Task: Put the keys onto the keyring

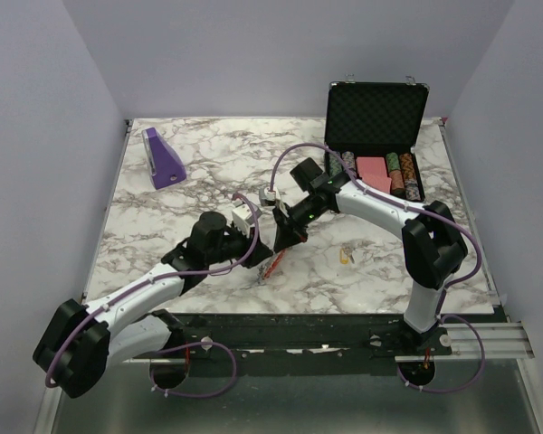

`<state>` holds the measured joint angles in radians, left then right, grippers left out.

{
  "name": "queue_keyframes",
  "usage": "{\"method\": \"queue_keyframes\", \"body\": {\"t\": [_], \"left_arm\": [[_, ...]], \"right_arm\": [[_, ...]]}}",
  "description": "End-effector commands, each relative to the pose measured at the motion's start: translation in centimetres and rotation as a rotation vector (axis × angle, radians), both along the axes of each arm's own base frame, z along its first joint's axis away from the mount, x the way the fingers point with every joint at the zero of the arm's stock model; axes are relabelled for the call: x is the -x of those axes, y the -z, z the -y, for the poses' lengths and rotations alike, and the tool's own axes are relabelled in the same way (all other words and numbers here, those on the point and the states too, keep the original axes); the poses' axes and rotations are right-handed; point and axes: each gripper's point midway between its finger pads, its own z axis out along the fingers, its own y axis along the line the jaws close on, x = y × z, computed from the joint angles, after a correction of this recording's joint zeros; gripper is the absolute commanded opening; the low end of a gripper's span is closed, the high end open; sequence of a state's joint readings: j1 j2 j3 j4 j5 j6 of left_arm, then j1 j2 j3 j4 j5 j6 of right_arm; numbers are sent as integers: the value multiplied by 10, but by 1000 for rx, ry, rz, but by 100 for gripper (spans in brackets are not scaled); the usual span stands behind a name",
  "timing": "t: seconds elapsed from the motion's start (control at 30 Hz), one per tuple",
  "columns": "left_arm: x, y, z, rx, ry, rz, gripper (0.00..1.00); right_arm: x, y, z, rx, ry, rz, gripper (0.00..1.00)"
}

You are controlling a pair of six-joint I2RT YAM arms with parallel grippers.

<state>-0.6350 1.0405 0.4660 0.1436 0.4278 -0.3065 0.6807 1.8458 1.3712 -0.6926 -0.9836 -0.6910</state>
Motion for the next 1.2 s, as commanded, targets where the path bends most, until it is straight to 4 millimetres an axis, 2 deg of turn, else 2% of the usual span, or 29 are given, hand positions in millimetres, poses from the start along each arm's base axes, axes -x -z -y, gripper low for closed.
{"method": "queue_keyframes", "body": {"t": [0.0,0.33,0.6,0.8,0.87,1.17], "left_arm": [[-3,-6,7,18,42,33,33],[-4,-1,8,11,47,30,32],[-2,1,10,7,66,19,23],[-2,1,9,-3,67,16,9],[-2,1,9,-7,70,13,1],[-2,0,8,-10,62,11,0]], "right_arm": [[12,-13,0,-50,-39,-8,1],[13,-16,-1,-60,-45,-18,1],[14,-16,-1,-61,-45,-28,1],[14,-15,-1,-59,-44,-34,1],[15,-16,-1,-57,-43,-35,1],[13,-15,-2,-48,-33,-45,4]]}}
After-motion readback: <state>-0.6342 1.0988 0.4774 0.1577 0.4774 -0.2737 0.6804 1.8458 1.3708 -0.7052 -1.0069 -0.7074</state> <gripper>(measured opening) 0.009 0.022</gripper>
